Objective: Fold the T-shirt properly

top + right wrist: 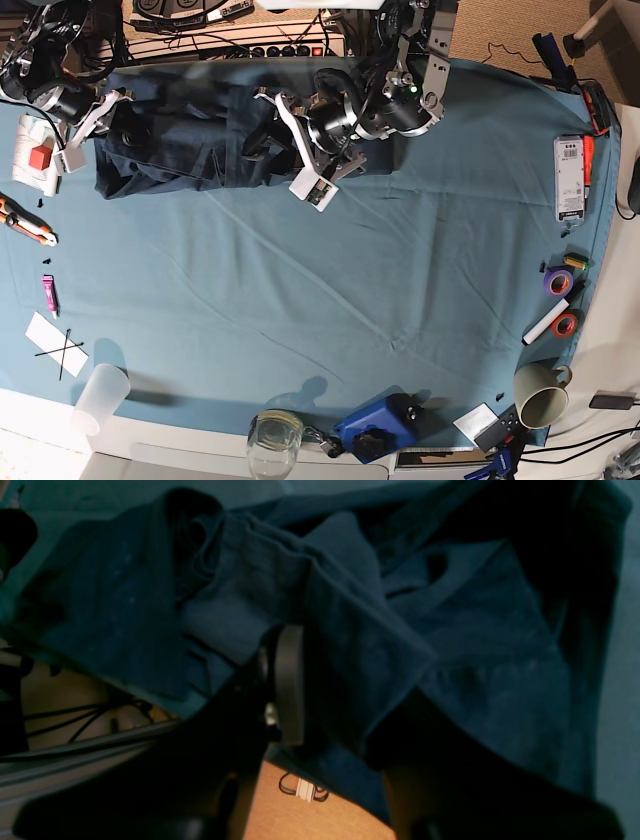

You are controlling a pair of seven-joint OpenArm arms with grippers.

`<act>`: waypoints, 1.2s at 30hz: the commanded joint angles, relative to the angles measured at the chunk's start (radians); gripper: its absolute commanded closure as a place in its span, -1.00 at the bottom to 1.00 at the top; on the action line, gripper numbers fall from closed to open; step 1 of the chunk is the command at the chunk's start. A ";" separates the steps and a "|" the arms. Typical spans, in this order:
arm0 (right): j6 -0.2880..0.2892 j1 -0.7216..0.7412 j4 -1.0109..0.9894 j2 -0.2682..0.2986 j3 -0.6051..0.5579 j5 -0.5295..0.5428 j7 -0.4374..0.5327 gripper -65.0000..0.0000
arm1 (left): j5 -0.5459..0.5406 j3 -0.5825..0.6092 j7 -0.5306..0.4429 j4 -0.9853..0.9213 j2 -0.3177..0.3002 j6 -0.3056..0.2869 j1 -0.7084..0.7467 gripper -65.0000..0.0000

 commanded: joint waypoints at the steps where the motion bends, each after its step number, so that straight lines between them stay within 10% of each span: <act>1: 0.001 0.007 0.016 0.017 0.008 0.024 0.017 0.59 | -0.019 0.005 0.003 0.023 0.014 -0.003 -0.016 0.14; 19: 0.001 0.009 0.016 0.018 0.008 0.024 0.017 0.59 | 0.312 0.005 0.157 0.140 -0.105 0.158 0.093 0.98; 36: 0.001 0.010 0.016 0.023 0.016 0.121 0.017 0.59 | 0.355 0.005 0.158 0.048 -0.127 0.183 0.129 1.00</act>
